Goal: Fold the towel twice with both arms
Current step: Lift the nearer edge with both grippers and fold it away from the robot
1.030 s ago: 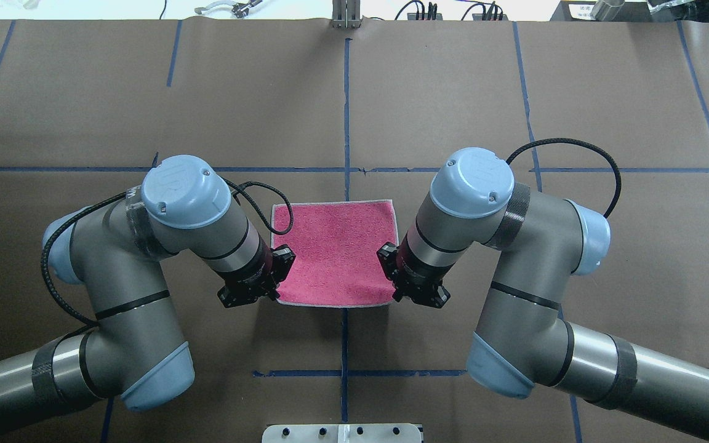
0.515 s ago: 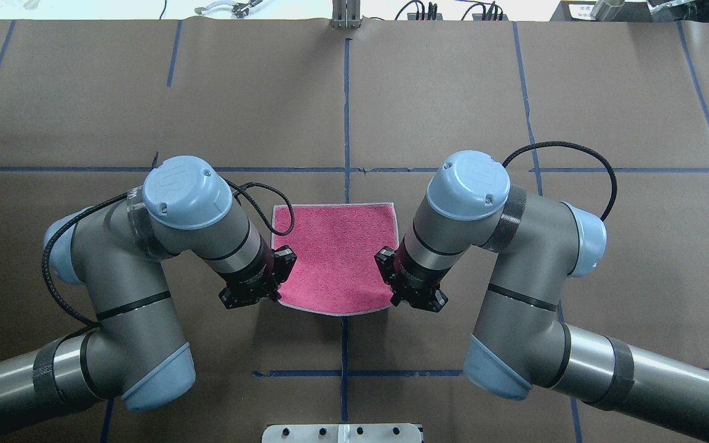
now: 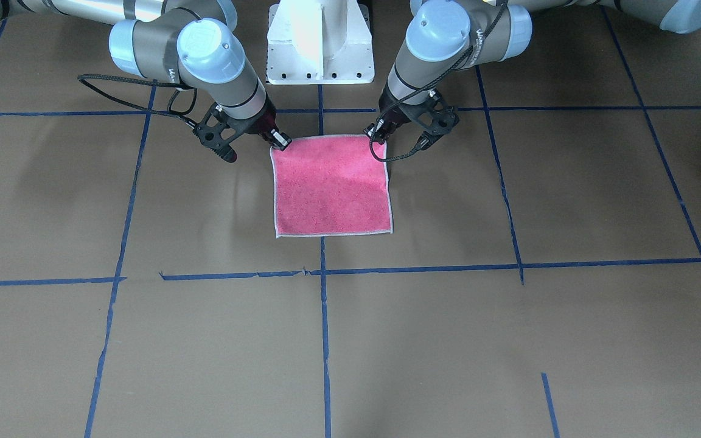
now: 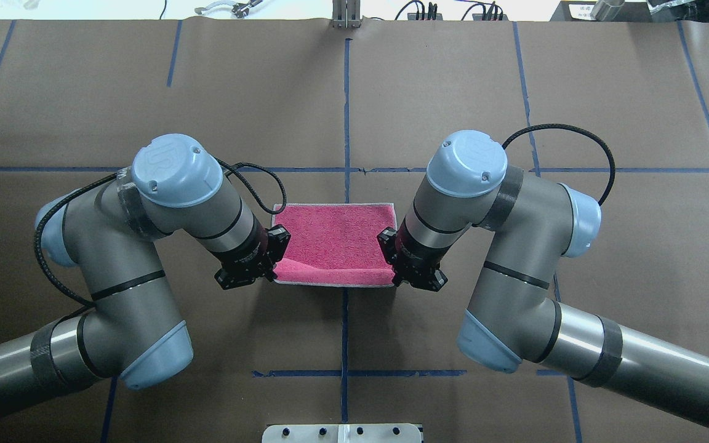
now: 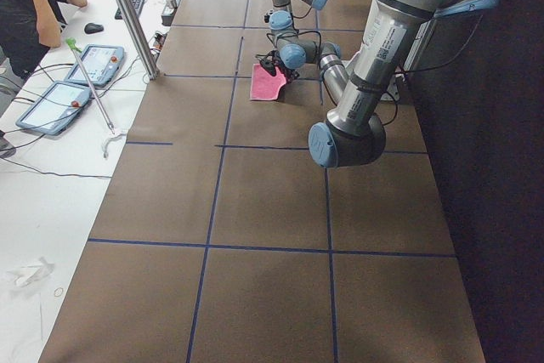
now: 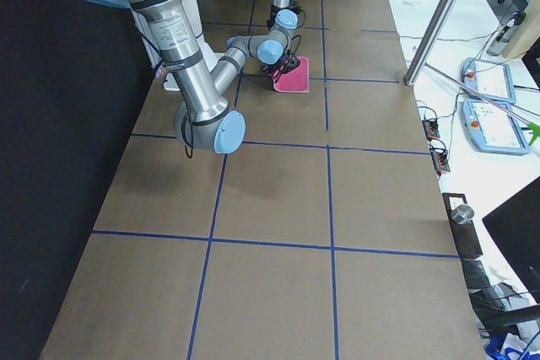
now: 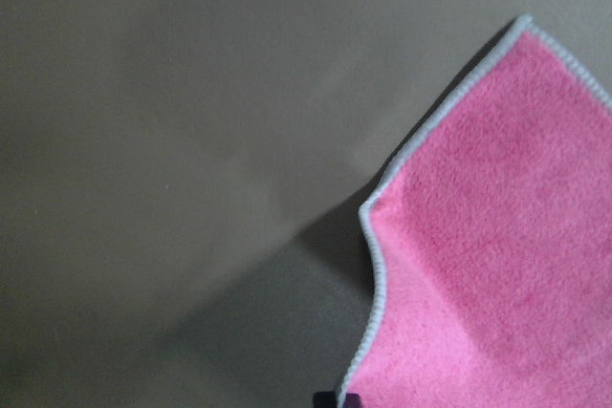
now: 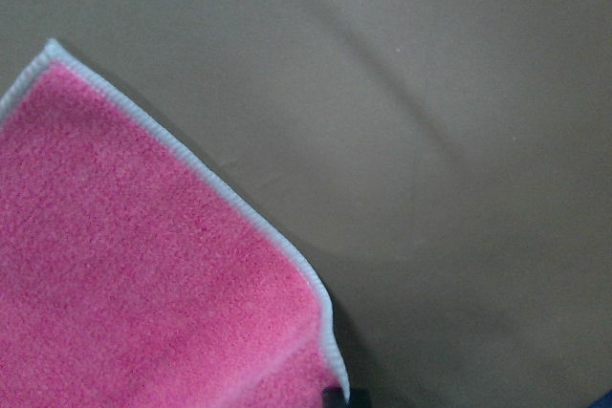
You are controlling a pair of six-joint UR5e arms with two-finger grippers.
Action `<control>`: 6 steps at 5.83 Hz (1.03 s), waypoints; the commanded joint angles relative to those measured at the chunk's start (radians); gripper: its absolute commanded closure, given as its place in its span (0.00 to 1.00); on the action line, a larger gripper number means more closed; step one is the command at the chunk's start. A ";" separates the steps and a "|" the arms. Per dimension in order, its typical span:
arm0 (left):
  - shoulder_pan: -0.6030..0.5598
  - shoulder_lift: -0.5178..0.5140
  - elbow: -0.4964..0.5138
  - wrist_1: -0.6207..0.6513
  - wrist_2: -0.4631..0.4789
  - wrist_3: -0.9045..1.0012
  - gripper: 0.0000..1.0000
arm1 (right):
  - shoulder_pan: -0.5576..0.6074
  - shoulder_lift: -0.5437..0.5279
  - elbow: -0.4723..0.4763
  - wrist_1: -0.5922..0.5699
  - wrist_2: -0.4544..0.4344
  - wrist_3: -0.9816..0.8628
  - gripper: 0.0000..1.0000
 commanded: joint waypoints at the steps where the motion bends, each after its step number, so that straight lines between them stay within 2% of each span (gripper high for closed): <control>1: -0.025 -0.008 0.028 -0.007 -0.001 -0.027 1.00 | 0.023 0.031 -0.041 0.000 0.004 0.000 1.00; 2: -0.027 -0.053 0.075 -0.010 -0.001 -0.039 1.00 | 0.033 0.045 -0.051 0.000 0.004 0.000 1.00; 4: -0.042 -0.066 0.135 -0.060 -0.001 -0.052 1.00 | 0.047 0.106 -0.129 0.000 0.006 -0.002 1.00; 6: -0.064 -0.072 0.158 -0.085 -0.001 -0.062 1.00 | 0.073 0.109 -0.142 0.002 0.019 -0.011 1.00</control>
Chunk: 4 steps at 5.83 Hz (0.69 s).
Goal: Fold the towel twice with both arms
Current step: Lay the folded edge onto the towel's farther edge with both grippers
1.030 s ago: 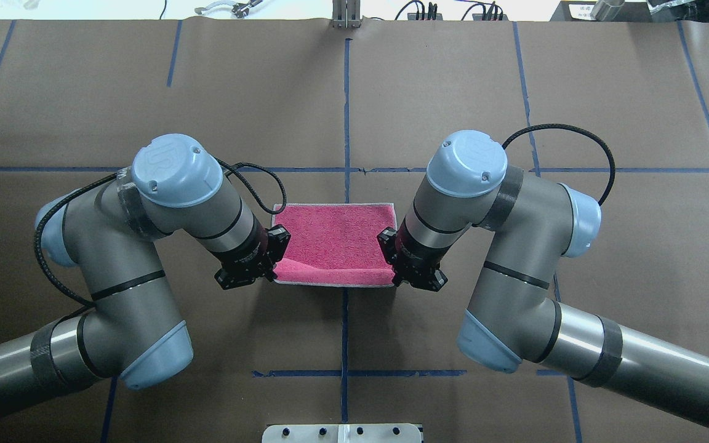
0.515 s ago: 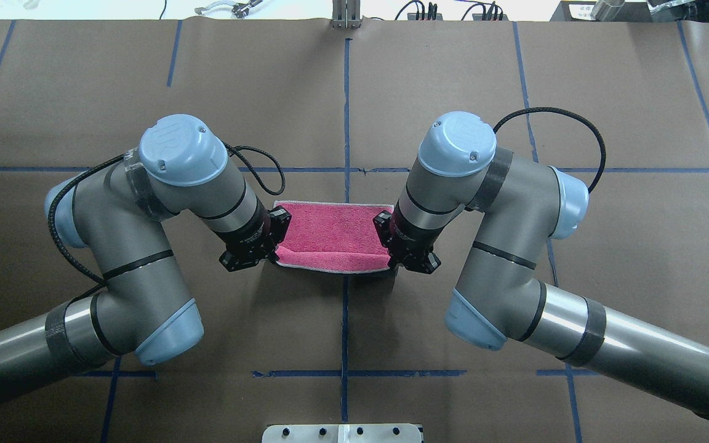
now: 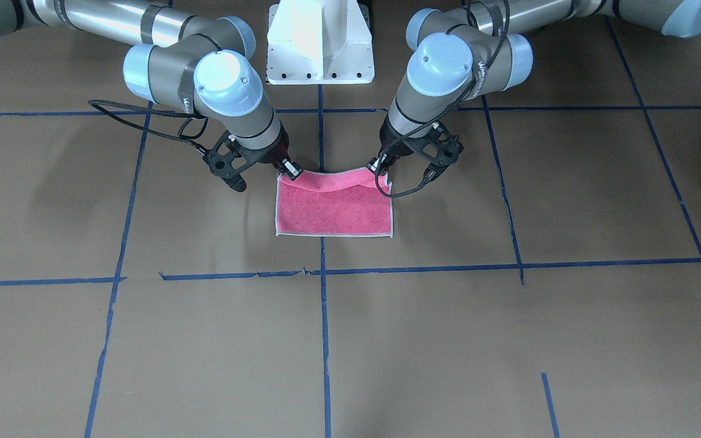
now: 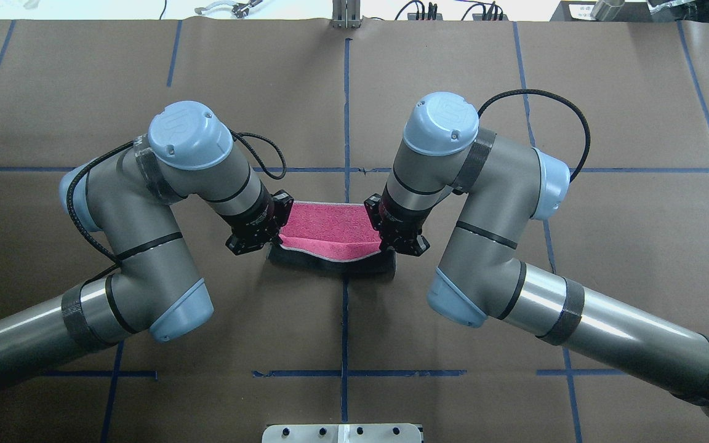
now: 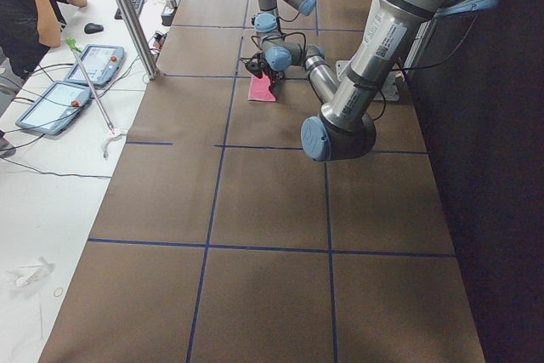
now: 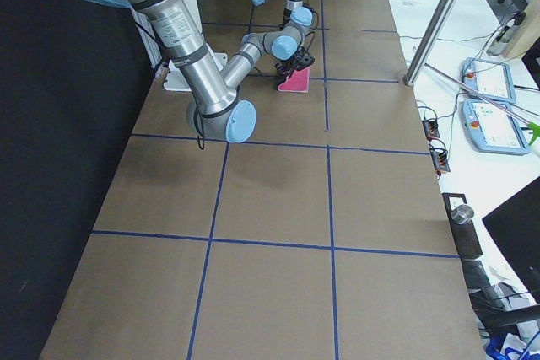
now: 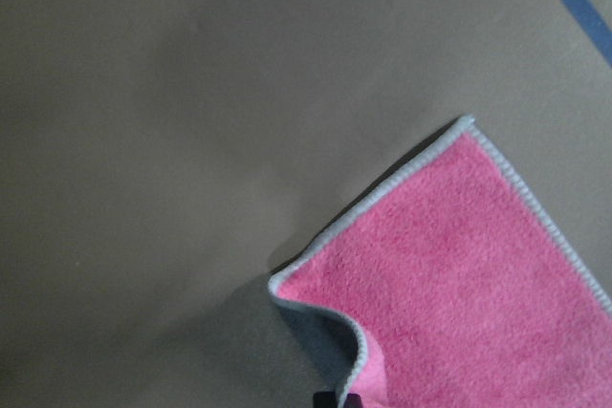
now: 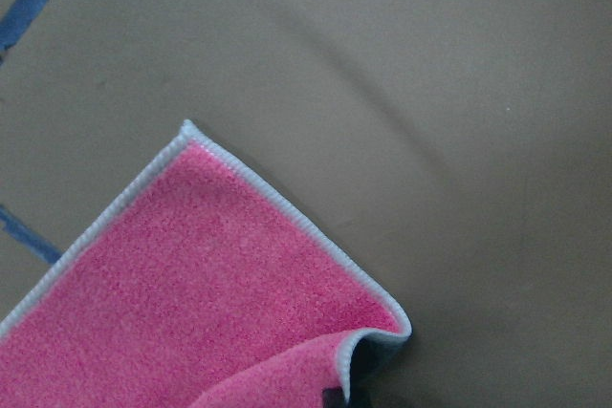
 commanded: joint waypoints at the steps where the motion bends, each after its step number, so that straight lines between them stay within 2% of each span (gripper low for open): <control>1: -0.015 -0.006 0.021 -0.021 0.000 -0.007 1.00 | 0.021 0.024 -0.058 0.026 0.011 -0.006 1.00; 2: -0.020 -0.008 0.035 -0.023 0.000 -0.007 1.00 | 0.023 0.024 -0.108 0.111 0.014 0.002 1.00; 4: -0.040 -0.008 0.109 -0.160 0.000 -0.076 1.00 | 0.046 0.023 -0.110 0.112 0.041 0.003 1.00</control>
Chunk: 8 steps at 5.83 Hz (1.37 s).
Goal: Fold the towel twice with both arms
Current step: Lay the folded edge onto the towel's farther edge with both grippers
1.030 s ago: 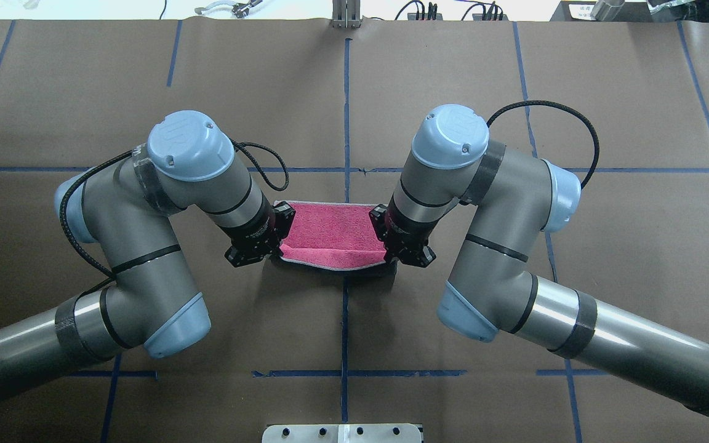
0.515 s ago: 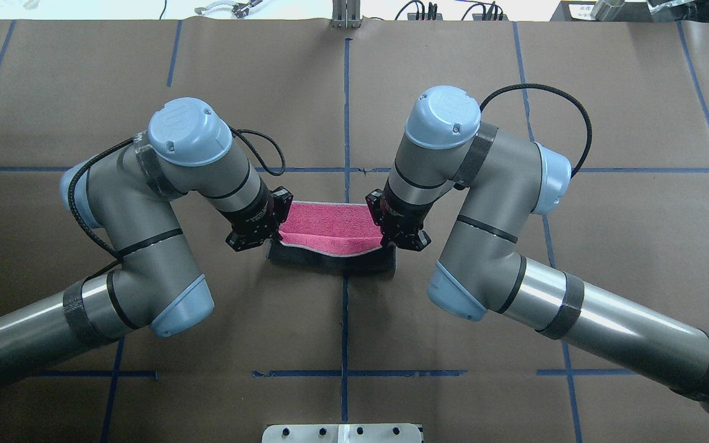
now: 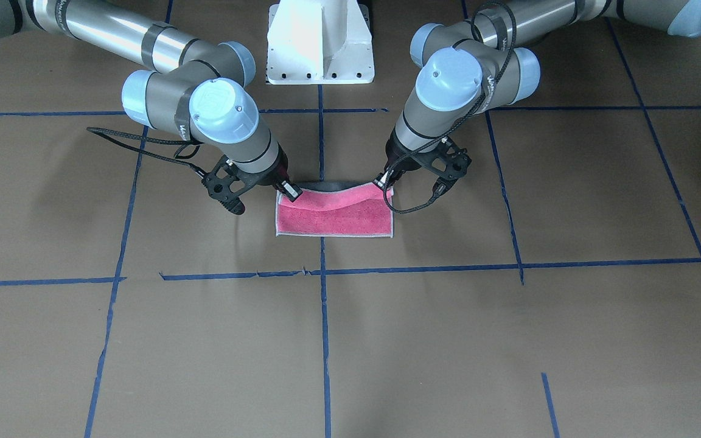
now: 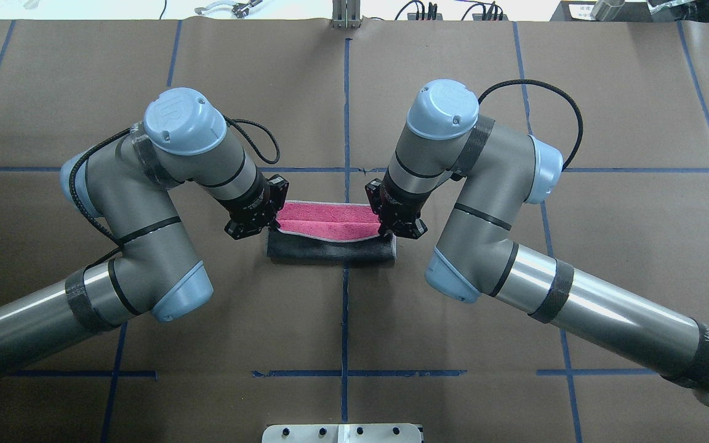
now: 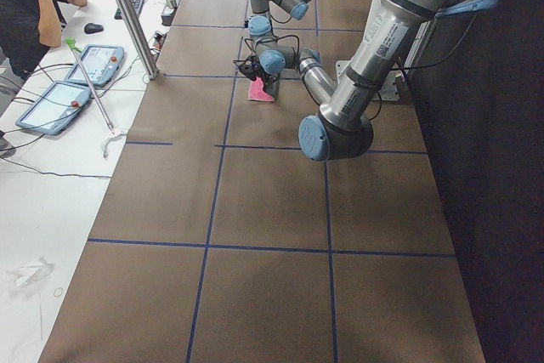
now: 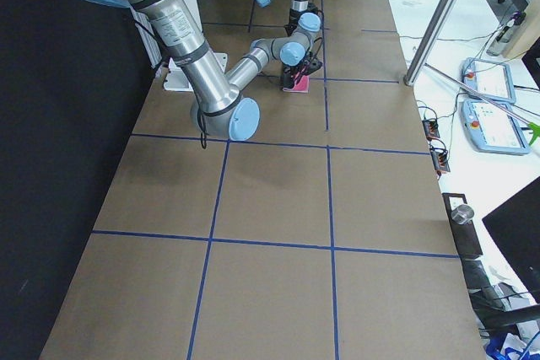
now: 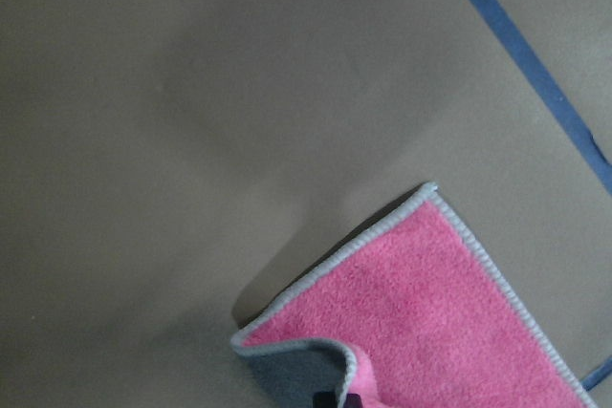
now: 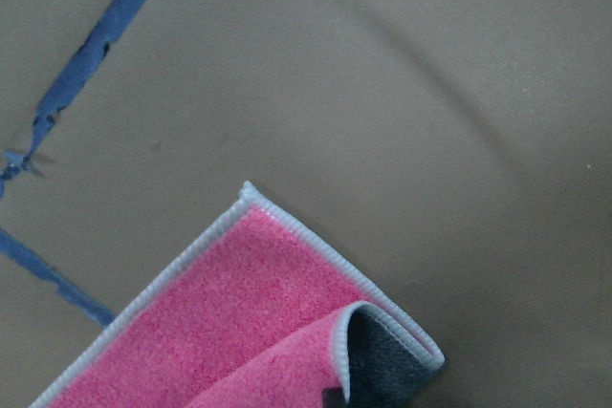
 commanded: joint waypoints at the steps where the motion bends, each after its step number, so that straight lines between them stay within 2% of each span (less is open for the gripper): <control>1: -0.010 0.000 0.059 -0.094 0.000 -0.035 1.00 | 0.014 -0.008 -0.005 0.007 0.021 0.001 1.00; 6: -0.011 0.000 0.067 -0.123 0.002 -0.045 1.00 | 0.009 -0.018 -0.010 0.007 0.018 -0.008 1.00; 7: -0.011 0.000 0.079 -0.148 0.003 -0.044 0.96 | 0.011 -0.014 -0.010 0.008 0.018 -0.009 0.99; 8: -0.011 0.001 0.084 -0.174 0.011 -0.036 0.46 | 0.011 -0.017 -0.010 0.010 0.014 -0.038 0.82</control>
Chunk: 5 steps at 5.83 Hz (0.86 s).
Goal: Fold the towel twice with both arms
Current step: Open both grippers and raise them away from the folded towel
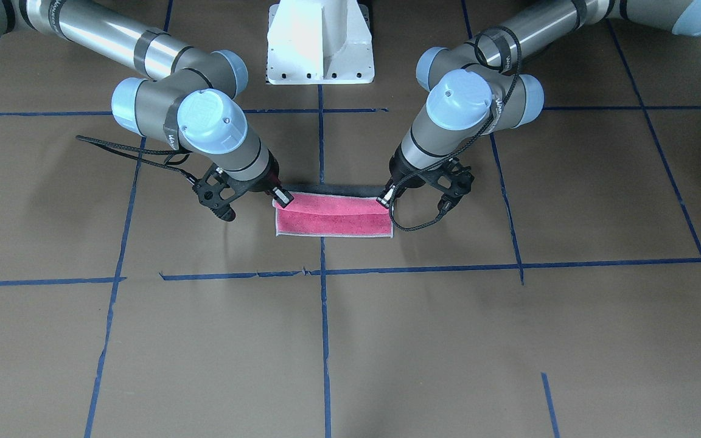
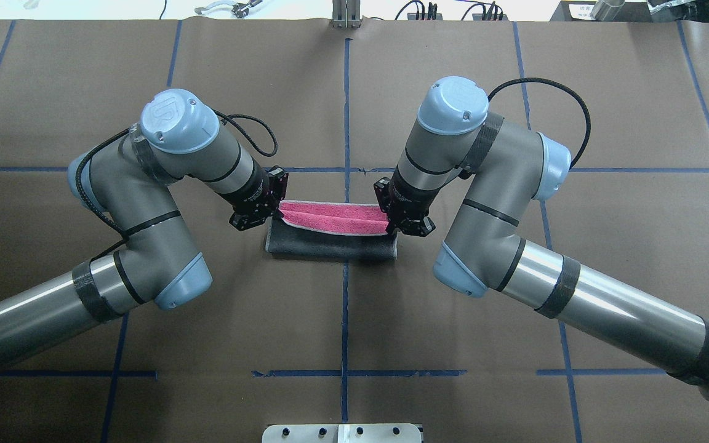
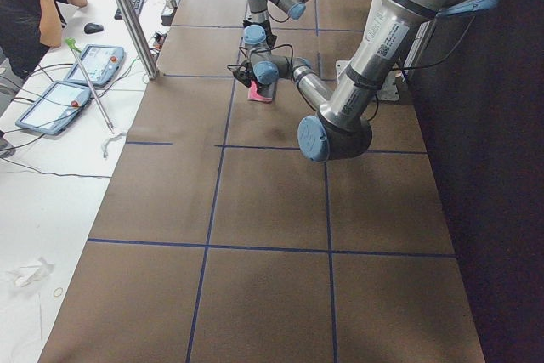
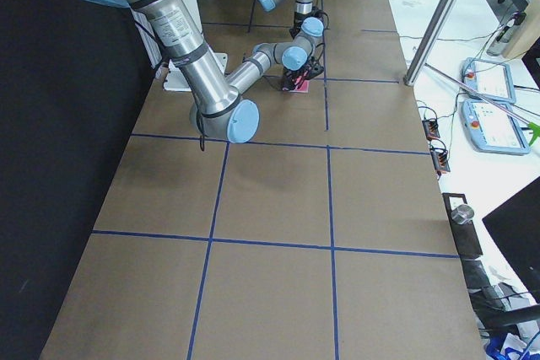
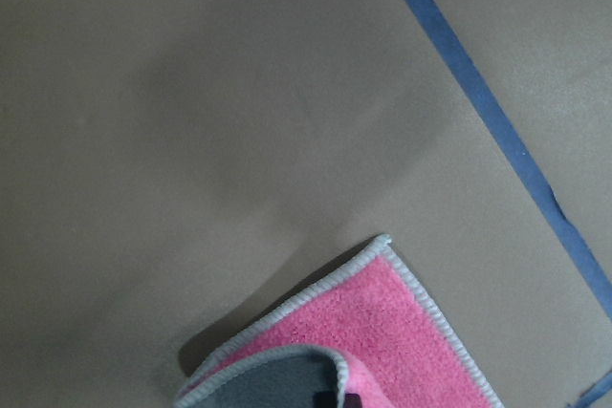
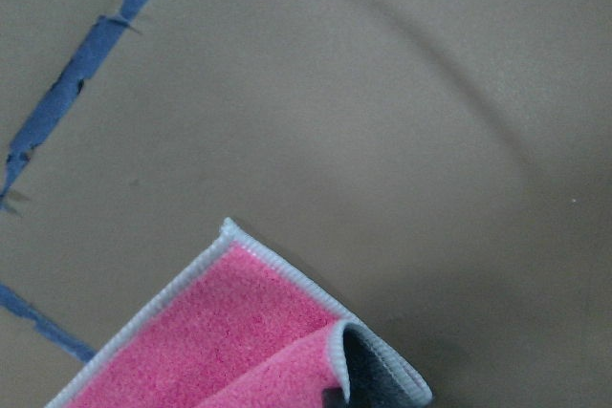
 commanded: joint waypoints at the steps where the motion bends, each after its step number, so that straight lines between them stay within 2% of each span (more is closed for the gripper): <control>1: -0.003 0.004 0.029 -0.083 0.036 0.012 0.12 | 0.005 -0.006 -0.001 0.004 -0.012 -0.116 0.14; 2: -0.004 0.003 0.037 -0.093 0.076 0.013 0.00 | 0.014 -0.001 0.000 0.004 -0.076 -0.129 0.01; 4: -0.064 0.003 0.031 -0.117 0.075 0.109 0.00 | 0.086 0.002 0.015 0.004 -0.092 -0.148 0.00; 5: -0.087 0.004 0.025 -0.119 0.063 0.160 0.00 | 0.119 -0.009 0.058 0.009 -0.094 -0.195 0.00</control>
